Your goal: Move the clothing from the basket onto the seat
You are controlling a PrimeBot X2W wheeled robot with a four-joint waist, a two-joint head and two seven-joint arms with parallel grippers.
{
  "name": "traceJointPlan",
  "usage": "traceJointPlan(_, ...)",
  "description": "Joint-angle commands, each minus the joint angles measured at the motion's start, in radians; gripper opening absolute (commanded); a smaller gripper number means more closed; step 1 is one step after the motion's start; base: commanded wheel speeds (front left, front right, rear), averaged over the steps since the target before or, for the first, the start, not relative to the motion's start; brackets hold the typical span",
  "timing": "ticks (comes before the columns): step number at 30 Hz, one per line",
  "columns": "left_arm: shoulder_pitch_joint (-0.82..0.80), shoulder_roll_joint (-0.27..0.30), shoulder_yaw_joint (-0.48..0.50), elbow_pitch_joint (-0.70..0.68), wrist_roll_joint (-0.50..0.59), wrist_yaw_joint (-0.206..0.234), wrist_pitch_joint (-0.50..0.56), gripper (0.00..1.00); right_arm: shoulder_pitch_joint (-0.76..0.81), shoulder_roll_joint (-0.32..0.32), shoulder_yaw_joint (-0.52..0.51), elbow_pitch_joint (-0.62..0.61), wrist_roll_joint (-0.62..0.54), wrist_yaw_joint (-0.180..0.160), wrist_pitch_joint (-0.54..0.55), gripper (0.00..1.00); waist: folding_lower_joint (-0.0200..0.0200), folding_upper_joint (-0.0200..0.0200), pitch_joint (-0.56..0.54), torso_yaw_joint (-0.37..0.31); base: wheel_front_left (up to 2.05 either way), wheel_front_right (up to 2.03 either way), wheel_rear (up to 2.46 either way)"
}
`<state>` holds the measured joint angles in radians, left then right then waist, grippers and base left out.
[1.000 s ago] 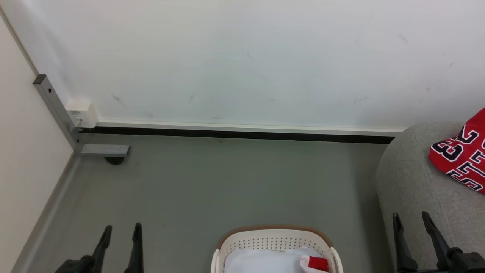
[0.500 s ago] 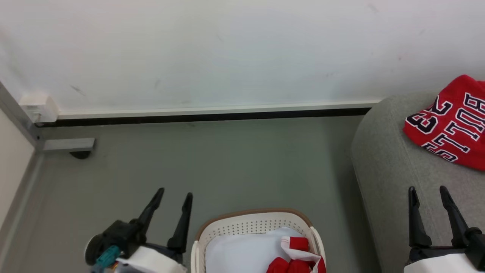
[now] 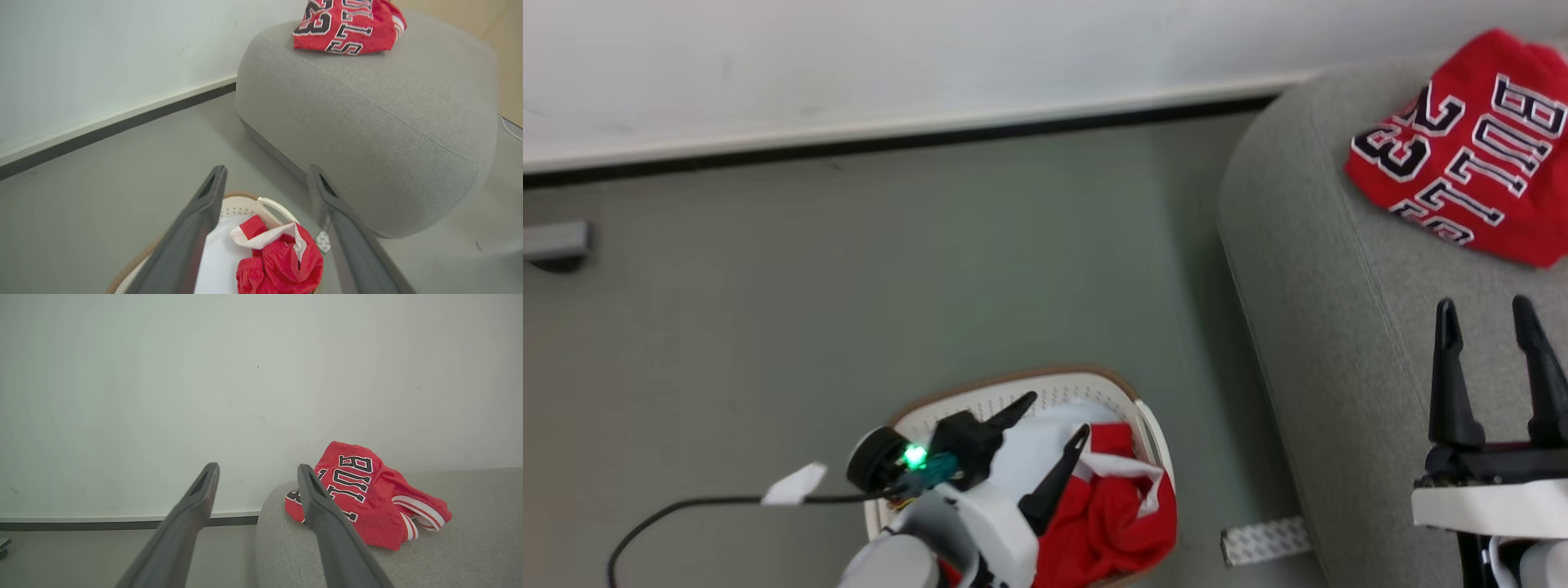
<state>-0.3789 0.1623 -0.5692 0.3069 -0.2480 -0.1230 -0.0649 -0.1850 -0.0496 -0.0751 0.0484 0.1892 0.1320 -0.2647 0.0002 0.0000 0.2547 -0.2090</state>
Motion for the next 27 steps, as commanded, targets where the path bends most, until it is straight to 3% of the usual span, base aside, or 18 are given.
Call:
traceJointPlan(1, -0.032, -0.002, -0.028, 0.028, 0.003, -0.004, 0.022, 1.00, -0.025, -0.002, -0.004, -0.021, 0.013, -0.003, 0.001, 1.00, -0.0002, 0.0000, 0.085, -0.045, 0.00, 0.00, 0.00)
traceJointPlan(9, -0.141, -0.014, -0.181, 0.135, -0.024, -0.008, 0.082, 1.00, -0.103, -0.002, -0.014, -0.080, 0.025, -0.002, 0.001, 1.00, -0.0002, 0.0000, 0.227, -0.060, 0.00, 0.00, 0.00)
traceJointPlan(14, -0.227, 0.014, -0.296, 0.182, -0.064, -0.008, 0.094, 1.00, -0.197, -0.002, 0.016, -0.085, 0.037, -0.003, 0.001, 1.00, -0.0002, 0.0000, 0.350, -0.061, 0.00, 0.00, 0.00)
traceJointPlan(27, -0.320, 0.084, -0.378, 0.179, -0.123, -0.006, 0.115, 1.00, -0.312, -0.002, 0.080, -0.074, 0.068, -0.003, 0.001, 1.00, -0.0002, 0.0000, 0.478, -0.060, 0.00, 0.00, 0.00)
